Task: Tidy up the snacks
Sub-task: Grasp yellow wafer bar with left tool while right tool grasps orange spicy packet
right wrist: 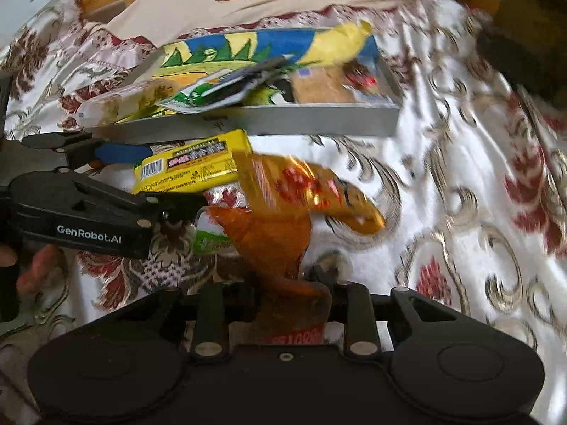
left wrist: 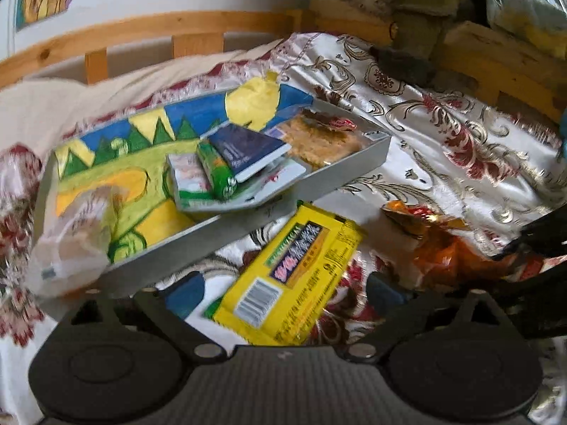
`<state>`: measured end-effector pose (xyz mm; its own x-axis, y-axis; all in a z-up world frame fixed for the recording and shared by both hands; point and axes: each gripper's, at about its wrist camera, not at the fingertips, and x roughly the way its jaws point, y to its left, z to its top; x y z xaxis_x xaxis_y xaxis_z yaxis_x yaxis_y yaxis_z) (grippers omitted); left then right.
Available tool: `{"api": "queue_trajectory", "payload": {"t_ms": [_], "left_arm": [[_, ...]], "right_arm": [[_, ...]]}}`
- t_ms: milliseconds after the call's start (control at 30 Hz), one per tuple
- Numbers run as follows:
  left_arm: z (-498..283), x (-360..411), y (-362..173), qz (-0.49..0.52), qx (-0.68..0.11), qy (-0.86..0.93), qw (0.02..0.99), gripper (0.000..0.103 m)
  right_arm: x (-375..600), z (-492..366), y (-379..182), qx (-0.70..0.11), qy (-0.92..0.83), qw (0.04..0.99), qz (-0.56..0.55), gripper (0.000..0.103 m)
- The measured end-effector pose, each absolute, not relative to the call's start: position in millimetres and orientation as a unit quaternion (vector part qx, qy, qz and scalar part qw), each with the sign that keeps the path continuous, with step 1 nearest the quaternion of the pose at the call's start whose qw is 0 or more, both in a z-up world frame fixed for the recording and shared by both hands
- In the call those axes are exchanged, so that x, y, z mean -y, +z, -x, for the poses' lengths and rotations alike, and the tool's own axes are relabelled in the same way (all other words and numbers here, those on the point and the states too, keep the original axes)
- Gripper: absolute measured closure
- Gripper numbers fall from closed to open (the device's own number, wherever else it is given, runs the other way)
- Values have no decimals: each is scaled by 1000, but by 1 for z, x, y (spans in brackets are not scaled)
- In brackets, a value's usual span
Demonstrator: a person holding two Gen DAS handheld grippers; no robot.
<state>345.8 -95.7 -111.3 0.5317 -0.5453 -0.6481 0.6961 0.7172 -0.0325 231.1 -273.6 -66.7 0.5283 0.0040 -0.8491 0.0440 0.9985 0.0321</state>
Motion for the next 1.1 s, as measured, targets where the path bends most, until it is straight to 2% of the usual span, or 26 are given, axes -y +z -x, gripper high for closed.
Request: {"api": "queue_trajectory", "payload": {"t_ms": [133, 200, 300, 367, 433, 500, 633, 733, 800, 833, 867, 1100], "left_arm": [[-348, 110, -123, -172, -314, -356, 863, 4], [-348, 113, -122, -175, -314, -373, 855, 13], [-346, 114, -118, -181, -319, -390, 845, 22], [-344, 115, -116, -197, -320, -394, 839, 34], [-342, 113, -114, -197, -322, -391, 839, 42], [-341, 111, -111, -185, -334, -385, 841, 44], [-334, 107, -107, -167, -355, -358, 847, 46], [-322, 101, -102, -145, -375, -333, 853, 49], [-311, 98, -98, -140, -382, -314, 858, 50], [-307, 95, -95, -145, -381, -306, 860, 50], [-301, 94, -93, -152, -382, -298, 861, 50], [-263, 76, -90, -146, -412, -250, 864, 50]], "right_arm": [[276, -231, -67, -492, -15, 870, -34, 73], [276, -234, -67, -494, -15, 869, -37, 71], [271, -241, -68, -493, -8, 870, -27, 58], [267, -245, -69, -489, -2, 872, -16, 51], [264, -249, -71, -484, 2, 875, 0, 51], [261, -251, -72, -481, 9, 877, 10, 54], [265, -250, -72, -480, 9, 877, 21, 74], [271, -243, -68, -479, 9, 878, 2, 76], [271, -236, -65, -478, 9, 878, -2, 82], [271, -232, -62, -475, 6, 880, 3, 91], [270, -227, -59, -471, 5, 882, 8, 94], [271, -194, -48, -467, 6, 884, -5, 95]]}}
